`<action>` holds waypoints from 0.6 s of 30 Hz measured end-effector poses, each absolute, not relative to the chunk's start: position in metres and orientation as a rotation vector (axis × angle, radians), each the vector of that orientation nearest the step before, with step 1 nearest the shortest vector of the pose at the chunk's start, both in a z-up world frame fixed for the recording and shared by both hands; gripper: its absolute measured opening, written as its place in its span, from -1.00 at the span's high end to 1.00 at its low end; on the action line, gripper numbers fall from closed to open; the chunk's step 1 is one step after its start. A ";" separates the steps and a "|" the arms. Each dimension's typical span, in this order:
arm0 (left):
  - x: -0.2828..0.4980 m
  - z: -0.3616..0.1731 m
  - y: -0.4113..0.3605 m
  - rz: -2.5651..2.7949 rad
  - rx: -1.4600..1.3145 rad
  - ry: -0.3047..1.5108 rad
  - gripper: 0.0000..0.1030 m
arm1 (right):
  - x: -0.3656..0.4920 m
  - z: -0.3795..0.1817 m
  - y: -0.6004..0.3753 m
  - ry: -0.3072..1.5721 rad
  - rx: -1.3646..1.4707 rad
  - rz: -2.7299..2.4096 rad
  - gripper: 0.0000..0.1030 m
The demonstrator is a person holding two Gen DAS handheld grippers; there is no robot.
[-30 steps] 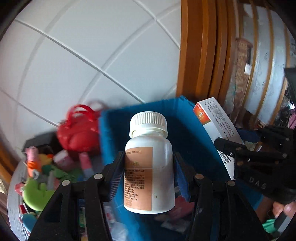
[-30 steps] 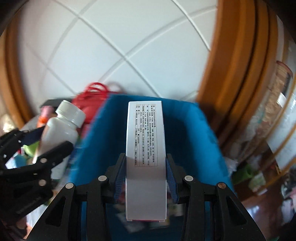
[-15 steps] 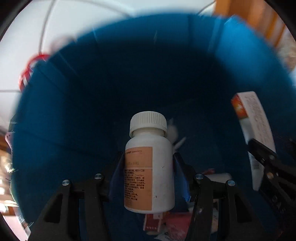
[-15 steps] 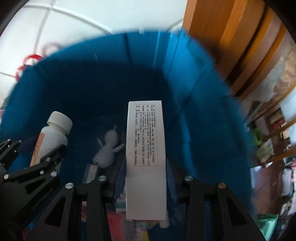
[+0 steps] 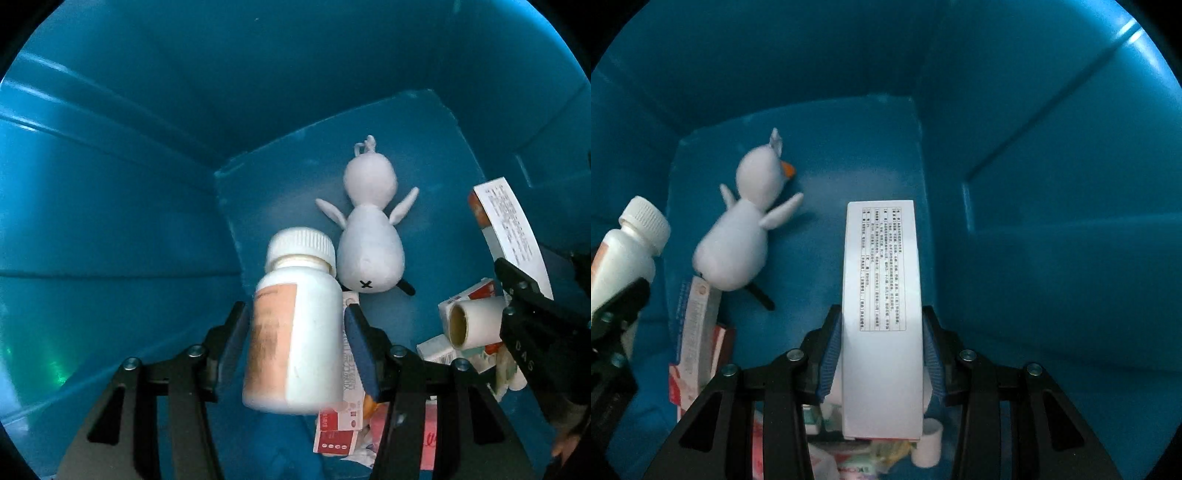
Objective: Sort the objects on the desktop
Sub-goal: 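Lower the bottle and white box into the crate and release both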
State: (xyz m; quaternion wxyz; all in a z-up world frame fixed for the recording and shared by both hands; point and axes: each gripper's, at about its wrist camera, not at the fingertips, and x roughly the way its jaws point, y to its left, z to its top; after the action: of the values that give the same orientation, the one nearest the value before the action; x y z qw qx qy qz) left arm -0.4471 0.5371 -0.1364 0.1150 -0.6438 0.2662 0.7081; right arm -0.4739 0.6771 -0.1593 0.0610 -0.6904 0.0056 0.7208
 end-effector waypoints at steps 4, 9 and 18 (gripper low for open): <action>-0.446 -0.133 0.533 2.110 -1.882 0.784 -0.17 | -0.468 -0.156 0.679 0.024 -2.082 2.204 0.22; -0.445 -0.134 0.529 2.115 -1.884 0.803 -0.21 | -0.461 -0.154 0.676 0.030 -2.084 2.233 0.20; -0.452 -0.120 0.529 2.164 -1.828 0.765 -0.21 | -0.458 -0.138 0.662 0.009 -2.063 2.274 -0.60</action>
State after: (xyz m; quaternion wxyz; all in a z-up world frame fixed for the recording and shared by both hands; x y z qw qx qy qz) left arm -0.4517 0.5287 -0.1204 0.1037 -0.6196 0.2592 0.7336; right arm -0.4582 0.6617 -0.1375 0.0357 -0.6714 0.0028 0.7402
